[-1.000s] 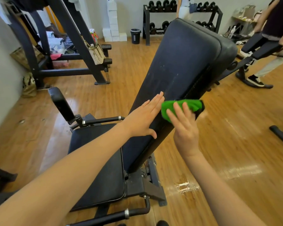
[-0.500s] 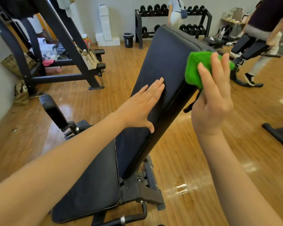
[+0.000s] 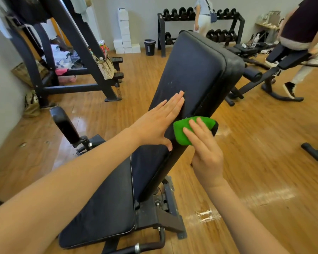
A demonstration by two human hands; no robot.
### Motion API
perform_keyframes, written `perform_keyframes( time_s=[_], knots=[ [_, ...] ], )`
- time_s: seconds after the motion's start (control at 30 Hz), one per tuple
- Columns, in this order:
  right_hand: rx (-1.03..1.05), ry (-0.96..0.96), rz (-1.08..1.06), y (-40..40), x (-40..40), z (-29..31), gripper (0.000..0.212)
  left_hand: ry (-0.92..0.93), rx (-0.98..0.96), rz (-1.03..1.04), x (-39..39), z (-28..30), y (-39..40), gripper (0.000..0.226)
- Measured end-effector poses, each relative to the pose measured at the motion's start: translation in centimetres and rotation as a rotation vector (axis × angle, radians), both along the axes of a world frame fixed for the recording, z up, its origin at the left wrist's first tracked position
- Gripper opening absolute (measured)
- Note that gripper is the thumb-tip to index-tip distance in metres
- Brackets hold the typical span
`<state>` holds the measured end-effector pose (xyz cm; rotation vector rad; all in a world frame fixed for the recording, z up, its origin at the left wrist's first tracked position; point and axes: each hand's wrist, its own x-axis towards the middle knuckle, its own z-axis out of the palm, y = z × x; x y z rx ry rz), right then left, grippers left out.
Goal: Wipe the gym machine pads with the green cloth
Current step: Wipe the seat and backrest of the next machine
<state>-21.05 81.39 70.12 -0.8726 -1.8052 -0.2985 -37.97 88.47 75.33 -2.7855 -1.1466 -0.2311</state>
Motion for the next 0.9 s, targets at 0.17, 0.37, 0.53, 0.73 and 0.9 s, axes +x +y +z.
perform_keyframes(
  time_s=[0.17,0.37,0.53,0.73,0.9],
  knots=[
    [0.304,0.146,-0.11,1.2,1.1,8.2,0.024,0.028,-0.011,0.011,-0.1,0.3,0.1,0.135],
    [0.179,0.138,-0.303,4.7,1.8,7.9,0.034,0.034,-0.031,0.01,0.0,0.2,0.1,0.131],
    [0.194,0.15,-0.253,4.3,1.4,6.2,0.032,0.023,-0.018,-0.002,0.0,0.3,0.2,0.132],
    [0.046,0.003,-0.181,2.0,1.1,0.4,0.03,0.017,-0.021,-0.013,0.0,0.1,0.4,0.134],
    [0.17,0.152,-0.157,0.5,1.9,4.3,0.026,-0.003,-0.004,-0.029,-0.3,0.0,0.4,0.132]
  ],
)
